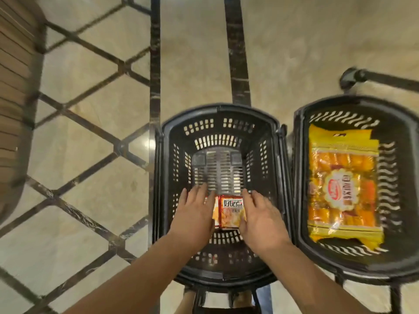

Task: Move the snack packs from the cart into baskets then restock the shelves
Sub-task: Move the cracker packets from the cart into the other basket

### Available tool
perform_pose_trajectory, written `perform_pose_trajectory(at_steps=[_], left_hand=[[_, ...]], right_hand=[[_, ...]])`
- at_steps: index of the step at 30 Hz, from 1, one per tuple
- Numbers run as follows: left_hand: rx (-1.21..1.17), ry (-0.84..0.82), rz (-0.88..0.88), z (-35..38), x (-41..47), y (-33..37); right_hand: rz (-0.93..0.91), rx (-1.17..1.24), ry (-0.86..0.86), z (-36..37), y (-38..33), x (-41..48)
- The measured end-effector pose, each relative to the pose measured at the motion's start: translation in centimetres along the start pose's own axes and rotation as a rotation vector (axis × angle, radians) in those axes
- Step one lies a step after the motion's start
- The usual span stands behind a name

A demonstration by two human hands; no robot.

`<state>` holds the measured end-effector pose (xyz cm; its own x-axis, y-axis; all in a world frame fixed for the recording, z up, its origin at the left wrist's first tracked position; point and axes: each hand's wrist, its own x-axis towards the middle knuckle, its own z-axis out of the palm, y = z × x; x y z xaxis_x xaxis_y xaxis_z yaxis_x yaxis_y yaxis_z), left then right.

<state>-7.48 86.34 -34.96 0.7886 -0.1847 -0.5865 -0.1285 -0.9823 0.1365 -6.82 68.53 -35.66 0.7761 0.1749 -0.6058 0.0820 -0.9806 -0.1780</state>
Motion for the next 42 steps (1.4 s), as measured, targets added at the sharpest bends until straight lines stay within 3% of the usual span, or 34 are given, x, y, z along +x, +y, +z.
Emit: perform_pose_trajectory(at_steps=[3, 6, 11, 17, 25, 35, 42], left_hand=[[0.157, 0.06, 0.038, -6.9, -3.7, 1.7], [0.221, 0.141, 0.023, -14.3, -8.3, 3.4], [0.265, 0.252, 0.063, -24.1, -17.0, 6.5], [0.237, 0.427, 0.093, -30.9, -23.4, 10.8], [0.367, 0.423, 0.401, -33.9, -27.0, 17.5], [0.458, 0.43, 0.702, -32.5, -29.9, 28.5], [0.518, 0.421, 0.858, -30.3, -33.1, 39.8]], right_hand=[[-0.062, -0.115, 0.201, -6.1, -1.1, -4.1], [-0.097, -0.181, 0.266, -12.4, -2.4, -9.1], [-0.098, -0.12, 0.427, -21.0, -3.3, -18.7], [-0.011, -0.076, 0.599, -27.0, -2.7, -26.9], [0.198, -0.056, 0.763, -29.7, -0.3, -34.5], [0.561, 0.046, 0.814, -25.1, 7.2, -47.4], [0.686, 0.157, 0.867, -21.9, 14.4, -56.0]])
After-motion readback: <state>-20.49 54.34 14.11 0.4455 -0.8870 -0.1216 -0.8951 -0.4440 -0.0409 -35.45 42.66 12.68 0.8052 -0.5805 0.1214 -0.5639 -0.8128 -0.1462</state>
